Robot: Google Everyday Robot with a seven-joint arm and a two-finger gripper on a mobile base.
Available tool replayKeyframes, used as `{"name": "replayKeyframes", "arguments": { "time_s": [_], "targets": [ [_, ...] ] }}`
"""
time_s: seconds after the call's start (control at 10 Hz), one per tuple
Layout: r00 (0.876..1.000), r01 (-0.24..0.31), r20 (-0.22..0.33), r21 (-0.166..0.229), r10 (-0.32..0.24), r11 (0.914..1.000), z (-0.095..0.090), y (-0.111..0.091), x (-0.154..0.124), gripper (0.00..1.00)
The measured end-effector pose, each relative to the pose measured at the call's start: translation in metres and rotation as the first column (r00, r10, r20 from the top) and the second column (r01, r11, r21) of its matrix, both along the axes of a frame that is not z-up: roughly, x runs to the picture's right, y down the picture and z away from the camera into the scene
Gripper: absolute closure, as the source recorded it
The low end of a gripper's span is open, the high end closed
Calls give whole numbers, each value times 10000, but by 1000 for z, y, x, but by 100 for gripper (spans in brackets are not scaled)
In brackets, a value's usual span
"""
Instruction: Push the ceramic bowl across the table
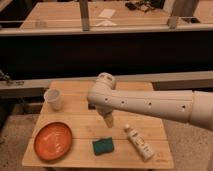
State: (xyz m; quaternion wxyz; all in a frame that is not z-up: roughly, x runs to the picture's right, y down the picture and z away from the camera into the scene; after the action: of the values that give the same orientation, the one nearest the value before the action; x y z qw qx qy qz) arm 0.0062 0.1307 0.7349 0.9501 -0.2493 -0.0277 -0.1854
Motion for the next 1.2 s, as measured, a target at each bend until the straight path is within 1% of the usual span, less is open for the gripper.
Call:
{"name": "replayKeyframes", "arguments": {
  "time_s": [0.2,0.4,0.8,1.2],
  "targets": [
    [9996,227,172,-31,-227,9997,5,4,-11,20],
    [9991,339,275,-41,-337,9994,9,8,-22,20],
    [9976,509,470,-101,-504,9987,16,15,-33,20],
    [9965,610,580,-172,-599,9980,23,19,-45,20]
  ]
}}
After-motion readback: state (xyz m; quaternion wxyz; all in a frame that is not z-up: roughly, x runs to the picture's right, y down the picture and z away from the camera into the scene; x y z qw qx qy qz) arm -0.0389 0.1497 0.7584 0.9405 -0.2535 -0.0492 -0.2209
